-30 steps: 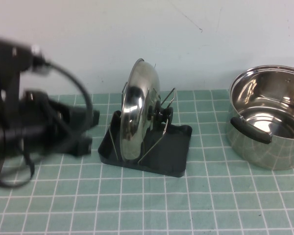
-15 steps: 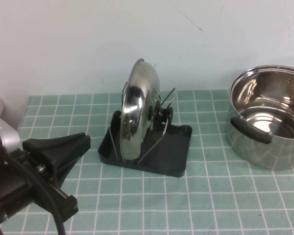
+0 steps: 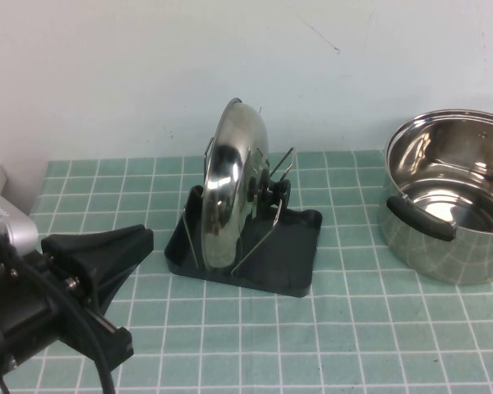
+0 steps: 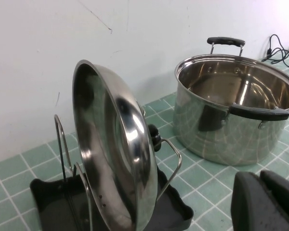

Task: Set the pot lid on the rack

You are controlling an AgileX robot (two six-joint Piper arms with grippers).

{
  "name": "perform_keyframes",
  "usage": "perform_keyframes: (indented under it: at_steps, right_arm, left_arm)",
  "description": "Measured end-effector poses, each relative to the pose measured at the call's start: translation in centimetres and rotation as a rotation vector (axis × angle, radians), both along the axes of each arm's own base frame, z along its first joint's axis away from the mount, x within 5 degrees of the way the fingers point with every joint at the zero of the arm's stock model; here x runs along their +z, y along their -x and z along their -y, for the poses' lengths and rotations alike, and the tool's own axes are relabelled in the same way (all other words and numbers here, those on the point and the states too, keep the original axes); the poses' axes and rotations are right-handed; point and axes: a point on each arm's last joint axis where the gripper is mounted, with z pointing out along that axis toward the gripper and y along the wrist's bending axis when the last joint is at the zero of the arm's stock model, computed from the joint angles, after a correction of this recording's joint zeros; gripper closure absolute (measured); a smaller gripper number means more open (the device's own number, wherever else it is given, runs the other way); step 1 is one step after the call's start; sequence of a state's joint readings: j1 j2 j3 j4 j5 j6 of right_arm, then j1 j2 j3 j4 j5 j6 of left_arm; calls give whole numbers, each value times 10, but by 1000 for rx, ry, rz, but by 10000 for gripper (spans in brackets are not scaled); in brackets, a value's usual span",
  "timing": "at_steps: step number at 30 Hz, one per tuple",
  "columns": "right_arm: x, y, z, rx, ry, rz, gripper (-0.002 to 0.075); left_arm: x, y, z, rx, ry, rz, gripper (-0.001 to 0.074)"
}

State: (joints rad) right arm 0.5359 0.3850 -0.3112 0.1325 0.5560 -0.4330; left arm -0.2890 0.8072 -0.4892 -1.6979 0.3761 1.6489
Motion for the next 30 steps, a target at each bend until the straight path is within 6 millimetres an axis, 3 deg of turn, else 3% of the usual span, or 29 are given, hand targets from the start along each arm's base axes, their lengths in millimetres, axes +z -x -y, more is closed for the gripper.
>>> perform_keyframes:
  at_steps: [4,9,17,22,30]
  right_arm:
    - [0,0,0,0,0,0,727]
    - [0,0,0,0,1,-2,727]
    - [0,0,0,1,2,-3,727]
    - [0,0,0,1,2,-3,727]
    - [0,0,0,1,2,-3,727]
  left_arm:
    - [1,7,-4,22,0,24,736]
    - [-8,31,-28,203,-27,108,736]
    - [-57,73,-60,409,-130,253,736]
    - [-78,82,-67,460,-175,285,736]
    - [-83,82,-69,483,-162,271,736]
